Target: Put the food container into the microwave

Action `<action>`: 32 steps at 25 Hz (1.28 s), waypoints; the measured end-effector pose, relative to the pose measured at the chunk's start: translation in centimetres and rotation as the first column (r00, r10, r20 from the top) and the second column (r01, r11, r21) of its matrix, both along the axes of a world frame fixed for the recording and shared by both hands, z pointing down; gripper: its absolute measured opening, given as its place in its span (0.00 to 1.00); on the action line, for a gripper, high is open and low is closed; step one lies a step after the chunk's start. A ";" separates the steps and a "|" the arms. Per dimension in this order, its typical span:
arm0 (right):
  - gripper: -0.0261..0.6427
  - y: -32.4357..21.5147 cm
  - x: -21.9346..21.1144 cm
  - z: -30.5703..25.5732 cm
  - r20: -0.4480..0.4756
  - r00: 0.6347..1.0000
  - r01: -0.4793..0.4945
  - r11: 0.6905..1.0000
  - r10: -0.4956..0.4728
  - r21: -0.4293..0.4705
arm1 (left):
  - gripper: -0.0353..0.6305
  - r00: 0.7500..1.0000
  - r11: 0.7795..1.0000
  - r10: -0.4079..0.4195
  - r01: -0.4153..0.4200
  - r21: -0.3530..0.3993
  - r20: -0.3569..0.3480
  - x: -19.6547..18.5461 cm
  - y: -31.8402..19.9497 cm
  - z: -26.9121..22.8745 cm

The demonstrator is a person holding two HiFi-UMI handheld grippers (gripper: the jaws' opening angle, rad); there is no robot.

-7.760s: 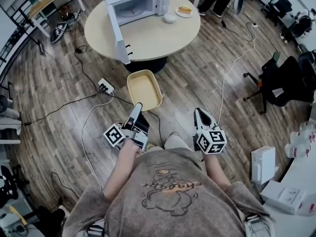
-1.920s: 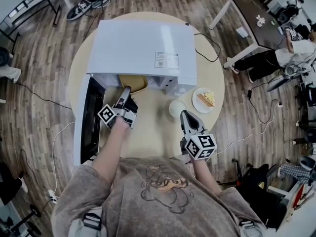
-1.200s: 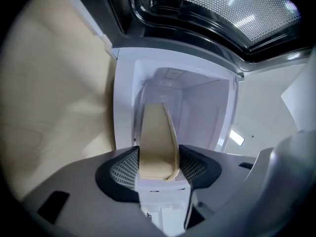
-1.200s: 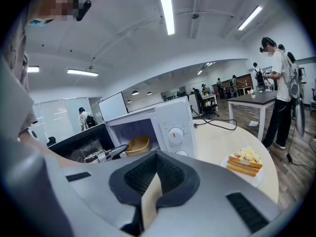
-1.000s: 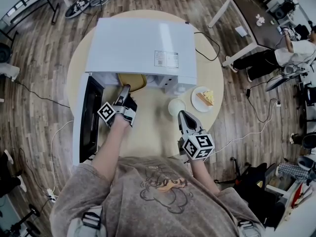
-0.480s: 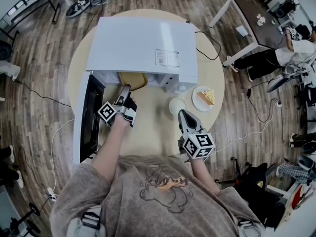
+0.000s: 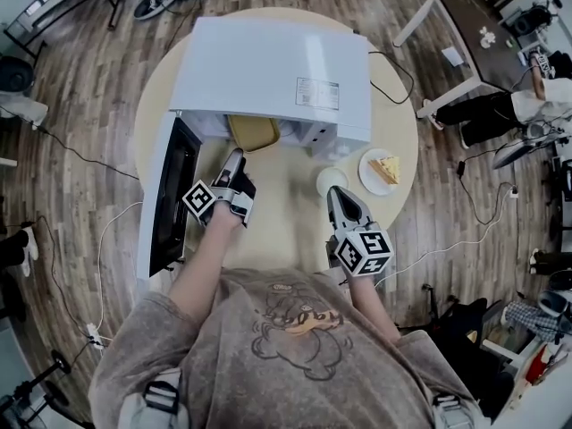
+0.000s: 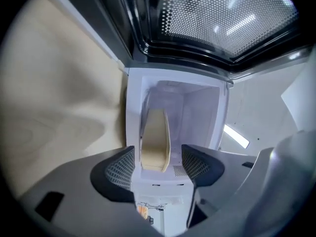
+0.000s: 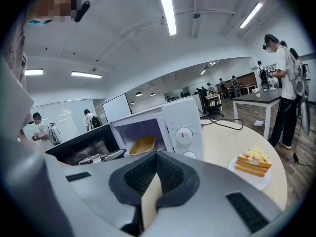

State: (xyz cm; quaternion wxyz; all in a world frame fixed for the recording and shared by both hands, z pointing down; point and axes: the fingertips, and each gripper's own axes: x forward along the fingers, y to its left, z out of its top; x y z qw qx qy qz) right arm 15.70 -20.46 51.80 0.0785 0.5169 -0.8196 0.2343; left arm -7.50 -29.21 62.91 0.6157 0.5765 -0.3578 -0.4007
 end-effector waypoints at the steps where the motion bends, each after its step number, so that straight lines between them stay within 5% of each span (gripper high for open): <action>1: 0.04 0.0 -0.1 0.0 0.003 1.000 0.003 1.000 -0.003 0.001 | 0.50 1.000 1.000 -0.001 0.001 0.003 -0.007 0.0 0.2 -0.2; 8: 0.04 -0.2 -0.7 0.1 0.014 1.000 0.021 1.000 -0.021 0.004 | 0.46 0.997 1.000 0.004 -0.002 0.023 -0.076 0.5 1.2 -1.8; 15: 0.04 -0.2 -1.3 0.1 0.022 0.999 0.039 0.999 -0.039 0.005 | 0.31 0.999 1.000 0.005 -0.004 0.016 -0.047 0.5 1.7 -1.9; 32: 0.04 0.2 0.1 0.5 0.015 1.000 0.009 1.000 -0.009 -0.016 | 0.30 0.999 1.000 0.021 -0.022 -0.011 -0.042 1.3 -0.6 -1.1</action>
